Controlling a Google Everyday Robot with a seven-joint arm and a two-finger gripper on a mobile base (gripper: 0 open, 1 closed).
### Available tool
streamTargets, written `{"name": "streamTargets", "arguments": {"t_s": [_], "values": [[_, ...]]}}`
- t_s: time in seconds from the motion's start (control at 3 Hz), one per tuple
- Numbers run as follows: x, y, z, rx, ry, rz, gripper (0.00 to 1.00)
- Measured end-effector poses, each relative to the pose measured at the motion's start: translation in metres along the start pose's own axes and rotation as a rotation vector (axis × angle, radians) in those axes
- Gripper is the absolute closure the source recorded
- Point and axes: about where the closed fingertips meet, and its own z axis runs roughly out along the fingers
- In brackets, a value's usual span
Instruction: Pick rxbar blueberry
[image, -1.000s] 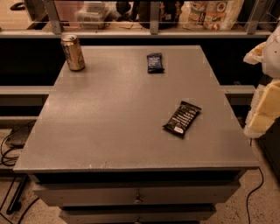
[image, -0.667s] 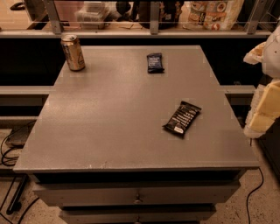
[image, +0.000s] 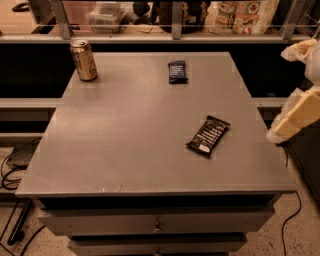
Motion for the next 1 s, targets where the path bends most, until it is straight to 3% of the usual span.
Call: {"name": "streamTargets", "arguments": {"t_s": [0.33,0.67,1.0], "values": [[-0.018,-0.034,0.008,0.099,-0.152,0.028,0.0],[-0.044,-0.062,0.025,0.097,-0.204,0.032,0.0],[-0.043,-0.06,0.023,0.102,-0.203,0.032,0.0]]}}
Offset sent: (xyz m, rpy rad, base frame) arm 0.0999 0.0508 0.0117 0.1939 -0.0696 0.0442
